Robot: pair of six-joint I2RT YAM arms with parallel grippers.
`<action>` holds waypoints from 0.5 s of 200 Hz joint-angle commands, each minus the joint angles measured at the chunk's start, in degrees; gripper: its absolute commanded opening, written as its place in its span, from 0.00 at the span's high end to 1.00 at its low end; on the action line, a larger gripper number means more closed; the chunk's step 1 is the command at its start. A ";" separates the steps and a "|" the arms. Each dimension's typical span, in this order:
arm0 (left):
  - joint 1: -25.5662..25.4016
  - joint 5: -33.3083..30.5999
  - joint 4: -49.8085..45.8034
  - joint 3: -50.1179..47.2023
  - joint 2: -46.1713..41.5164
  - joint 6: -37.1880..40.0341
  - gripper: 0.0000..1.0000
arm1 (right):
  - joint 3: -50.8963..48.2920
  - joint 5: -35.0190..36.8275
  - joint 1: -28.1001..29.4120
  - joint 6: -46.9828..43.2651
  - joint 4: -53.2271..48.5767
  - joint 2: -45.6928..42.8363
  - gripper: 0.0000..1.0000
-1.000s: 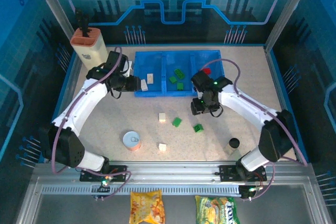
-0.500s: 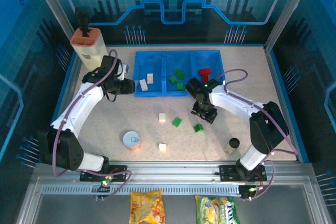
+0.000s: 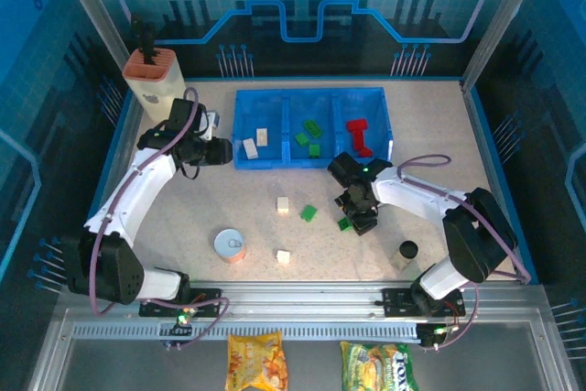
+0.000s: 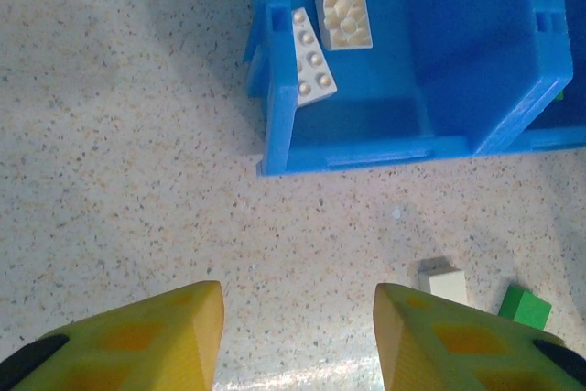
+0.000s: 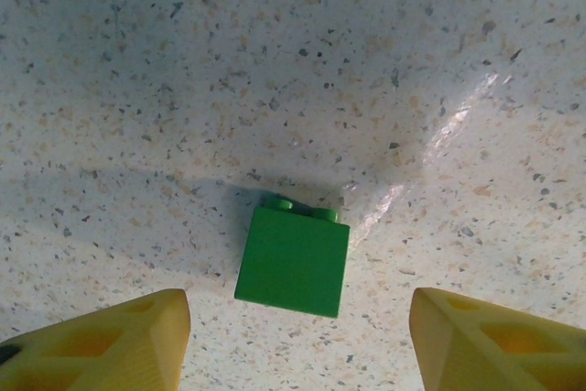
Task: Sort the legos into containers by color
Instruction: Pick up the lego from the bottom-center of the table.
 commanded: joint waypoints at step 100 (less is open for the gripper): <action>0.45 -0.25 1.61 -7.83 -3.73 1.10 0.52 | -3.69 -2.86 1.49 7.45 7.25 5.35 0.42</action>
